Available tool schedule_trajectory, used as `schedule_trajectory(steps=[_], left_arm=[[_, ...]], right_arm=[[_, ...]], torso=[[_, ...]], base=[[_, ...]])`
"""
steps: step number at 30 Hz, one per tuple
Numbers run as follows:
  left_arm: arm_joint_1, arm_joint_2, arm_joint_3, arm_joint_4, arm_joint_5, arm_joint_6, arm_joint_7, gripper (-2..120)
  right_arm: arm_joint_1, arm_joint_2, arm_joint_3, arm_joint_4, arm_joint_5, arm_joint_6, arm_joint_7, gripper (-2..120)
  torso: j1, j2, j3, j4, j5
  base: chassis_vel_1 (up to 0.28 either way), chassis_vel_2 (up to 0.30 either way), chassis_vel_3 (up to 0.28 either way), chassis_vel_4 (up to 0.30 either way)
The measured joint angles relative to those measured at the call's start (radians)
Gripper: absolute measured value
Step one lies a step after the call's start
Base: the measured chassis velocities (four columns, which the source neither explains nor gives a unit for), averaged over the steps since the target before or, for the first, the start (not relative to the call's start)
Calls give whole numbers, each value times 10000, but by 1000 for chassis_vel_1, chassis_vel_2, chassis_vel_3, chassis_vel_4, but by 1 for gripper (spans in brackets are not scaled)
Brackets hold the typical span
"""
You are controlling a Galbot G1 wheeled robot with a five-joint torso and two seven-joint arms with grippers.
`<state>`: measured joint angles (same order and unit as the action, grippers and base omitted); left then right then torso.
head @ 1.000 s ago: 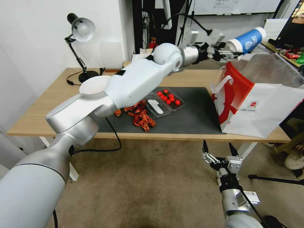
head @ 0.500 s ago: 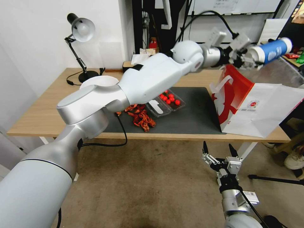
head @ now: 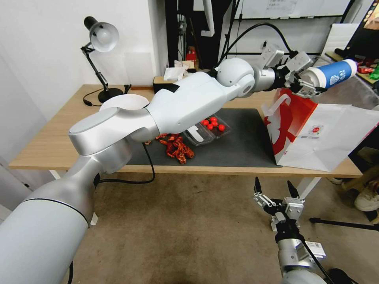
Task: Pick up the trash from the table and place it into the takeout bag.
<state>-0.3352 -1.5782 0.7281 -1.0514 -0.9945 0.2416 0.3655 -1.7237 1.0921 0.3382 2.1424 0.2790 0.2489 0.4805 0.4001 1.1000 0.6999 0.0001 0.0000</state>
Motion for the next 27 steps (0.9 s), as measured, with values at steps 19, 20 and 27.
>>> schedule_trajectory(steps=[19, 20, 27], left_arm=[[821, 1182, -1179, -1132, -83, -139, -778, 100], [986, 1513, -1352, -1459, -105, -145, -916, 100], [2435, 3525, -2160, -3665, 53, -297, -1534, 100]], right_arm=[[58, 10, -51, -22, 5, -24, -14, 100], [63, 7, -58, -30, 10, -25, -15, 100], [105, -42, -124, -29, 22, -48, -19, 100]], torso=[[0, 0, 0, -1, -2], [-1, 0, 0, -2, -2], [0, 0, 0, 1, -7]], base=[[0, 0, 0, 0], [0, 0, 0, 0], [0, 0, 0, 0]])
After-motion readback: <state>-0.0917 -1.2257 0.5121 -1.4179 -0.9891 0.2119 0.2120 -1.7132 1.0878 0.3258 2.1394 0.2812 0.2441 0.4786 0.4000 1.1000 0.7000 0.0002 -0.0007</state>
